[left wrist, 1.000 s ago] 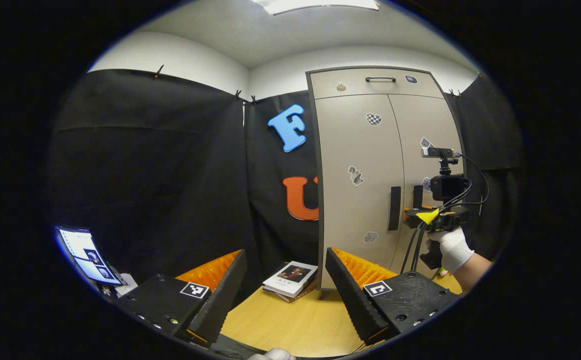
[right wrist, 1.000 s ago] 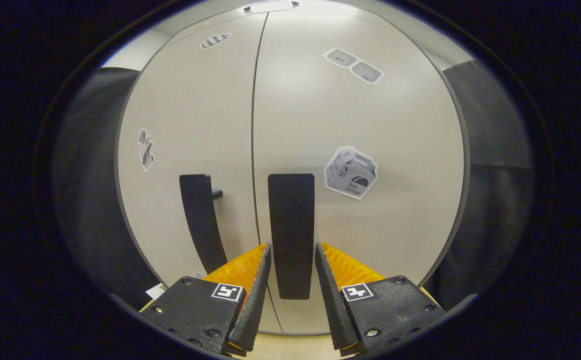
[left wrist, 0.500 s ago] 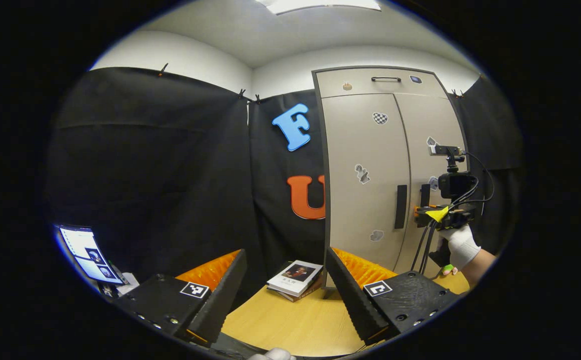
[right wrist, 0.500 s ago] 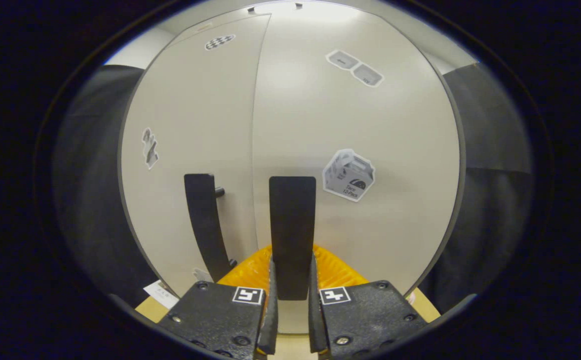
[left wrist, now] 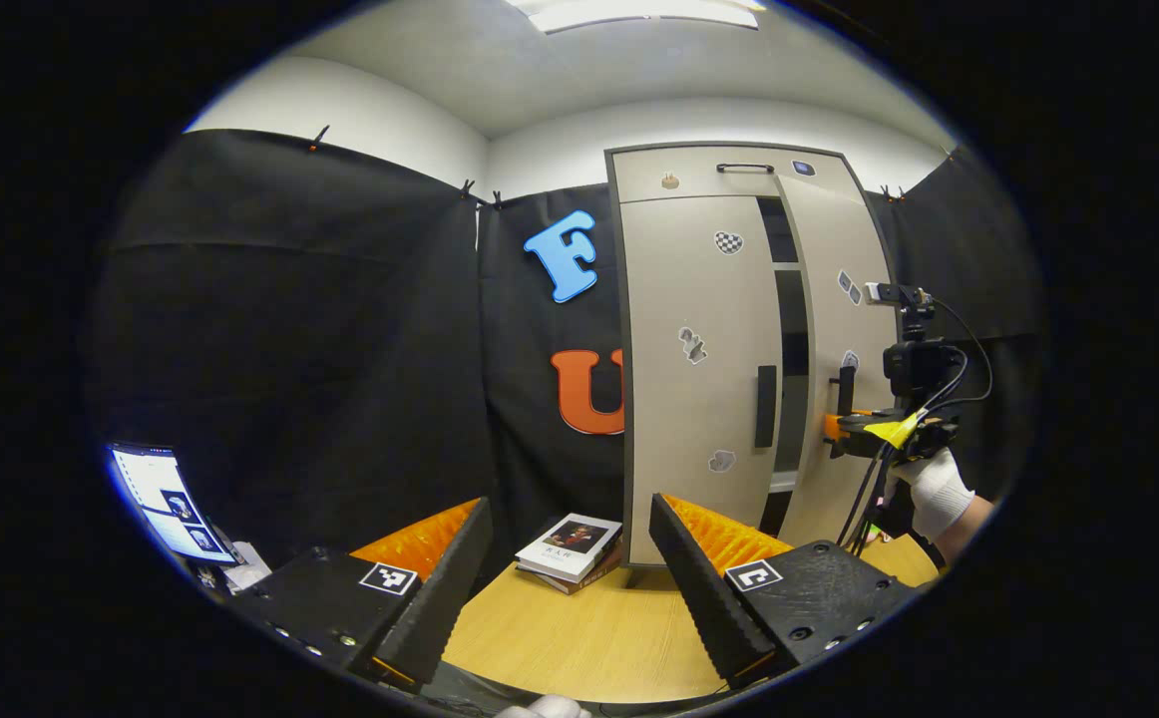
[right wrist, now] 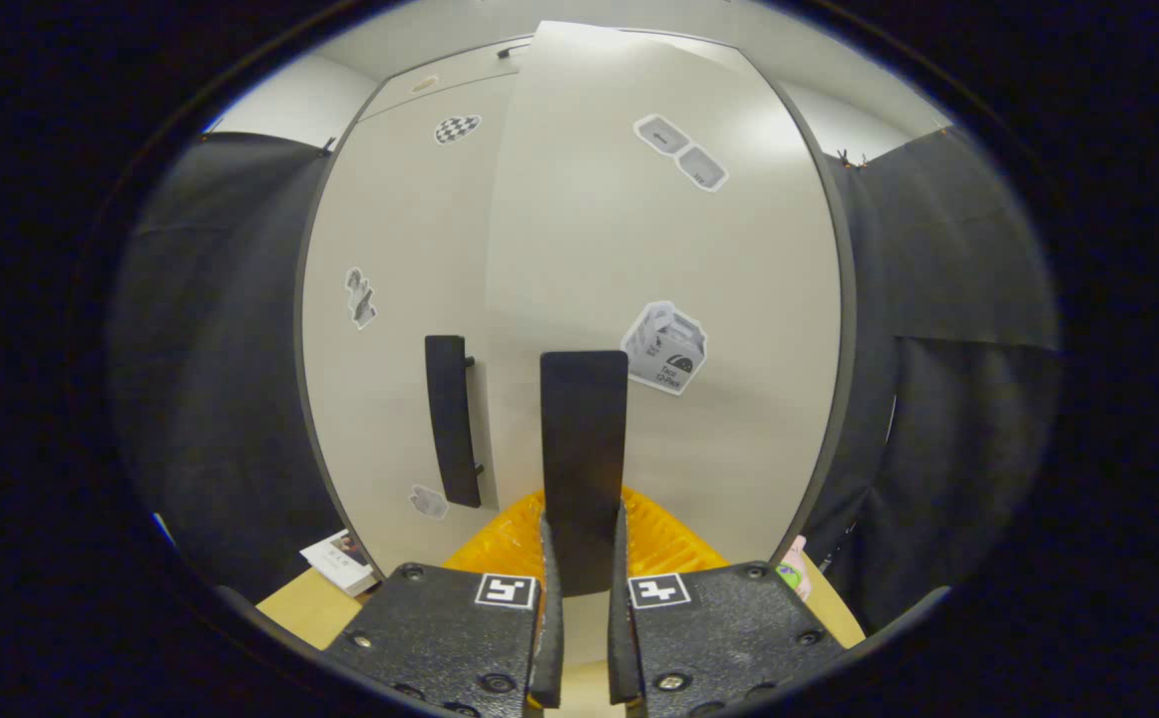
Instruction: Open the right door of the double-door shoe cabinet with the right hand, and open the left door with the left hand.
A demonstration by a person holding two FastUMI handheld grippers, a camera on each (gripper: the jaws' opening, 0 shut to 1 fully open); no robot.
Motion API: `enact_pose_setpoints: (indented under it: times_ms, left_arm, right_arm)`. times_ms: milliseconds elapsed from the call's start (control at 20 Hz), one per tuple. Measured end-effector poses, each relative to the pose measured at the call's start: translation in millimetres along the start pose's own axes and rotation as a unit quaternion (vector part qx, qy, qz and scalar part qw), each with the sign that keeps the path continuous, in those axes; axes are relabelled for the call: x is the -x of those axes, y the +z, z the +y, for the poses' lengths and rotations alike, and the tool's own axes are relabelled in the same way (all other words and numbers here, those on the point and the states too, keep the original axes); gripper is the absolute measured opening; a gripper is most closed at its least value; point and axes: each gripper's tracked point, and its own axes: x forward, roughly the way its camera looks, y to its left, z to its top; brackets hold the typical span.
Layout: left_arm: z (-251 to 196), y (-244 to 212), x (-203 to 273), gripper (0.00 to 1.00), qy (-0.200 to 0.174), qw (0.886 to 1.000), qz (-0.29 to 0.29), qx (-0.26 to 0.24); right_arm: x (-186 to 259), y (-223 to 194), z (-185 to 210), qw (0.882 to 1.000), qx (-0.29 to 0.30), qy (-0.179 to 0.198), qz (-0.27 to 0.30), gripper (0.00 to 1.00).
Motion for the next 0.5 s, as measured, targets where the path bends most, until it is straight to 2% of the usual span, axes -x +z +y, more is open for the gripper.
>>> enact_pose_setpoints:
  times_ms: [500]
  left_arm:
    - [-5,-11,4,0.96,-0.055,0.998,-0.001,0.010]
  right_arm:
    - [25,-2,-24,0.999,-0.002,-0.031,-0.004,0.15]
